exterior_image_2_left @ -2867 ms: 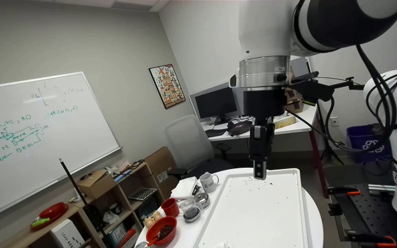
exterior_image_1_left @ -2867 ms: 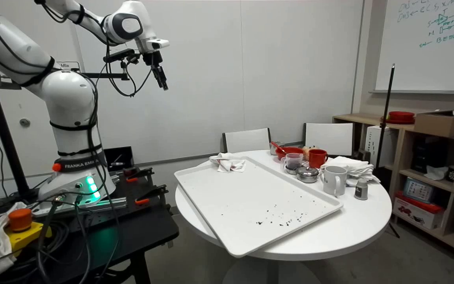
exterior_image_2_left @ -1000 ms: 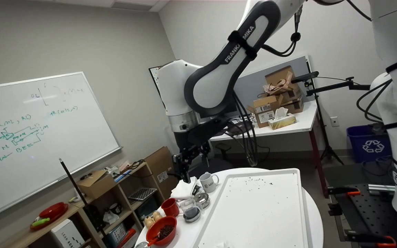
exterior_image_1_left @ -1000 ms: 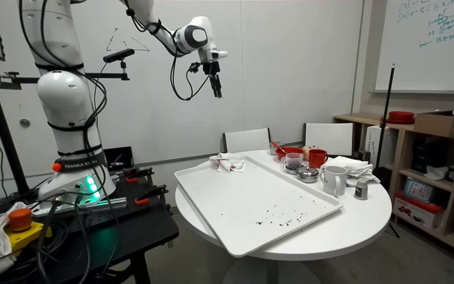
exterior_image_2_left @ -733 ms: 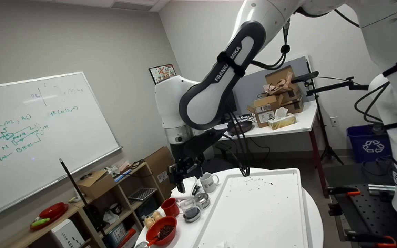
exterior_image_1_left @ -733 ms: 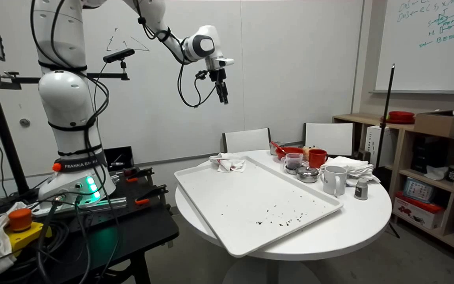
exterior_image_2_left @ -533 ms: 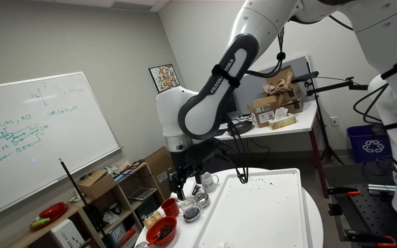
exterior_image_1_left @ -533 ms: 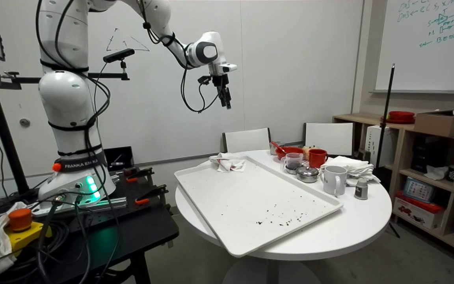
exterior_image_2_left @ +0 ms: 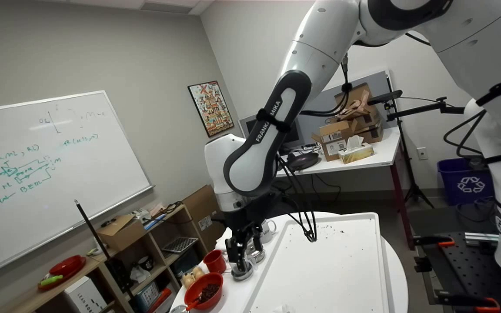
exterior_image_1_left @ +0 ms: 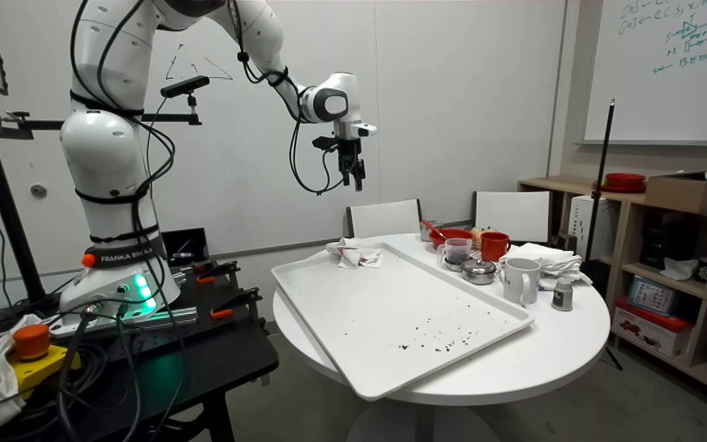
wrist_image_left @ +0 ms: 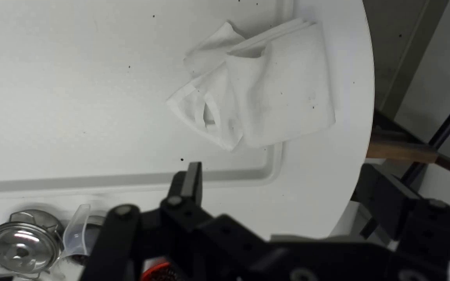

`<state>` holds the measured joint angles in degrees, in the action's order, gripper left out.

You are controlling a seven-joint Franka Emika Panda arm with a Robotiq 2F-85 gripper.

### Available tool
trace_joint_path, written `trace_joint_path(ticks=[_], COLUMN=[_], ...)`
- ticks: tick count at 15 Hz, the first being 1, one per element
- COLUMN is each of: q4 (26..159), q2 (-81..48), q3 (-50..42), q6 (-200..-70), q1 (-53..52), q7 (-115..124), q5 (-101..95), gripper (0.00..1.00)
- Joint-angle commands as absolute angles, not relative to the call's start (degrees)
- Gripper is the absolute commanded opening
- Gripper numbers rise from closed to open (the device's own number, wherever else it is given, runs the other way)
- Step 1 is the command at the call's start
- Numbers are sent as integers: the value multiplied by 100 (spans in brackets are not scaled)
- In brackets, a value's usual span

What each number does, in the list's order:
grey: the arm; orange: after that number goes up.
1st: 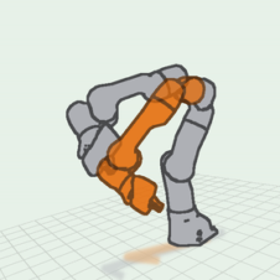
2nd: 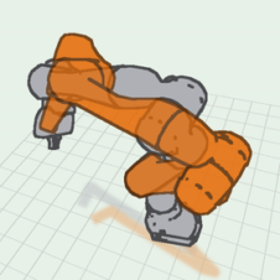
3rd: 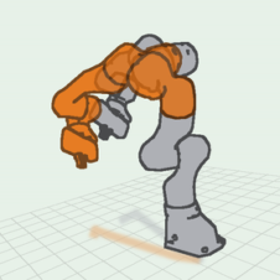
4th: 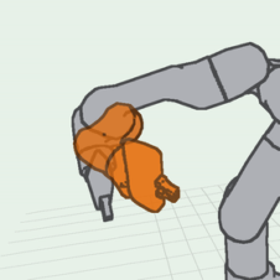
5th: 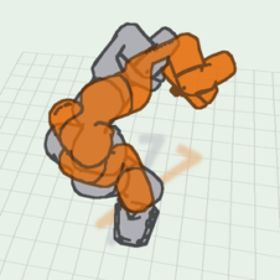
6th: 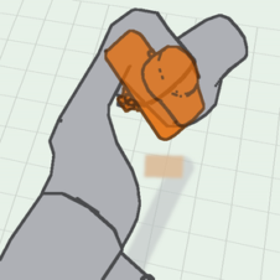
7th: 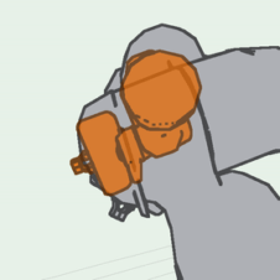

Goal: Wipe the tray with the towel

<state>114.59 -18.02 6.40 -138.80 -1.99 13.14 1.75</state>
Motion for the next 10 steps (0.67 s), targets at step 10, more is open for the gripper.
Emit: trace_joint_path(ticks=[10], q4=[11292], q2=[-2180], q3=[287], q6=[-13570], q1=[-332], q7=[944], q5=[216], gripper=[100])
